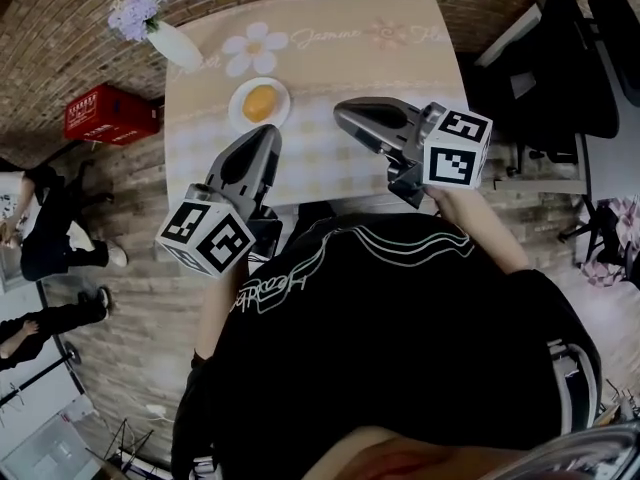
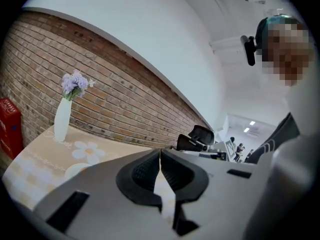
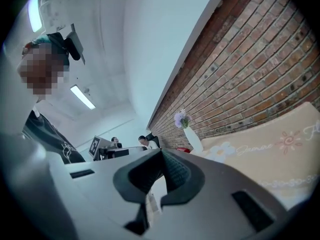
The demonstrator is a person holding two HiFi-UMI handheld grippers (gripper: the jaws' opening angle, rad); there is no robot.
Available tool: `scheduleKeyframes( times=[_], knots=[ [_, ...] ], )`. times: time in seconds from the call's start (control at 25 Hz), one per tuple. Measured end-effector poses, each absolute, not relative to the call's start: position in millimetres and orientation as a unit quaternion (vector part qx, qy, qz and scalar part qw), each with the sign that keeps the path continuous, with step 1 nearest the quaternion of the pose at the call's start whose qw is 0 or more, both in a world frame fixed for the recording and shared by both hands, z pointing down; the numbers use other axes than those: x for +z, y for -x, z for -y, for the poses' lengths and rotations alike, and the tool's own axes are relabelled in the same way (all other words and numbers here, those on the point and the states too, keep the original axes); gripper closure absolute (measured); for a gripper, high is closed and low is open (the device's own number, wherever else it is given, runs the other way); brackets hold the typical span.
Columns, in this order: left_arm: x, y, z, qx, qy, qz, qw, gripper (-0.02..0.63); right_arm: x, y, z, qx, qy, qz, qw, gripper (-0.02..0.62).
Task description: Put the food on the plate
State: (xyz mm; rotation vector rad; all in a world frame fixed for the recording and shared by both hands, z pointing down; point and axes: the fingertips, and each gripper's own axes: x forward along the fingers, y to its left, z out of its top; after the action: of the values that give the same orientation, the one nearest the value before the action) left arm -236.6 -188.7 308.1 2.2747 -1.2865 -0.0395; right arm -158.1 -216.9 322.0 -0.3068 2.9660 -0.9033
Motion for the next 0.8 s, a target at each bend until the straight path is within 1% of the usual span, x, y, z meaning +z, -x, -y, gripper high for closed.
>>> scheduleKeyframes(
  times=[0.52, 0.8],
  knots=[
    [290, 237, 185, -0.002, -0.838, 0.49, 0.24, 0.598, 301, 160, 211, -0.272, 0.082, -0.959, 0.026, 0.599],
    [281, 199, 148, -0.009, -0.841, 0.494, 0.222, 0.598, 293, 123, 177, -0.254, 0.077, -0.964, 0.034, 0.598]
  ],
)
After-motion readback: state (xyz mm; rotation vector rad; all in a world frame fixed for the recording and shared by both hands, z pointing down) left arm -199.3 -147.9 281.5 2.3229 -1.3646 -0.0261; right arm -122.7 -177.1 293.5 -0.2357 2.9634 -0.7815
